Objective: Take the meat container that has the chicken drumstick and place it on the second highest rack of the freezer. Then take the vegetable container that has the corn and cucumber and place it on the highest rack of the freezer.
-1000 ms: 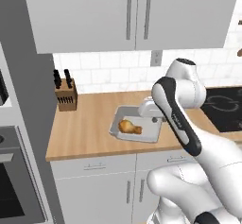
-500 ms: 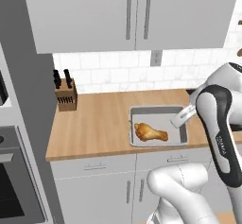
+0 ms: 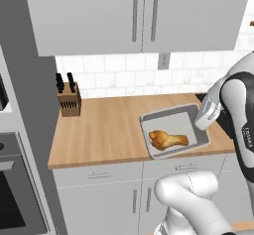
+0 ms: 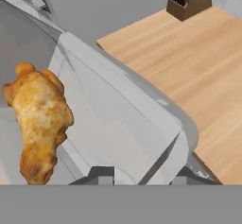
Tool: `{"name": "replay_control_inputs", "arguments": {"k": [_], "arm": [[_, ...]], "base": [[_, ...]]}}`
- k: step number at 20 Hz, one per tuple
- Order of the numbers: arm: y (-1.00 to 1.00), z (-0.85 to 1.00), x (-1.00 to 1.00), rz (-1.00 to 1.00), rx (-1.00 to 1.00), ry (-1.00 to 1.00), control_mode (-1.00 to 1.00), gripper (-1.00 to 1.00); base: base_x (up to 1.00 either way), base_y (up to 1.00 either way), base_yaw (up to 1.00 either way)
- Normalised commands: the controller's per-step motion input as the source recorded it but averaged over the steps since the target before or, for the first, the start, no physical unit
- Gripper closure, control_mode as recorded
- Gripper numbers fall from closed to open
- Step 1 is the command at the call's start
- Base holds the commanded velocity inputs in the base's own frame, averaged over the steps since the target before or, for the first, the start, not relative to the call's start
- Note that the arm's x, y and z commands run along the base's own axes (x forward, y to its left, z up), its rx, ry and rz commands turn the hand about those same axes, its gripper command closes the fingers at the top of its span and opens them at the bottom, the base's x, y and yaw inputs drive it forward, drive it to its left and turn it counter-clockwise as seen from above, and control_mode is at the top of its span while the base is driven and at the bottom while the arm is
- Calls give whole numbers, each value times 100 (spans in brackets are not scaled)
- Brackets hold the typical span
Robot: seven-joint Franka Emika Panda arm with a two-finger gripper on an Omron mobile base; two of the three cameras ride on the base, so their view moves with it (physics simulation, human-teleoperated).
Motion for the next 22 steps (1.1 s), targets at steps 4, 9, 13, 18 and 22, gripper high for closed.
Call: {"name": "replay_control_inputs", "arguments": {"k": [4,9,13,18,22], "arm": [[-28,7,-13,16,1,-11,-100,100],[-3,7,-5,0,1,0,100,100],[0,0,0,0,0,0,100,100],[0,0,0,0,0,0,100,100],[0,0,0,0,0,0,100,100]], "base": [[0,0,0],[0,0,0],[-49,-1,0],[-56,-1,0],[-8,34,0]]}}
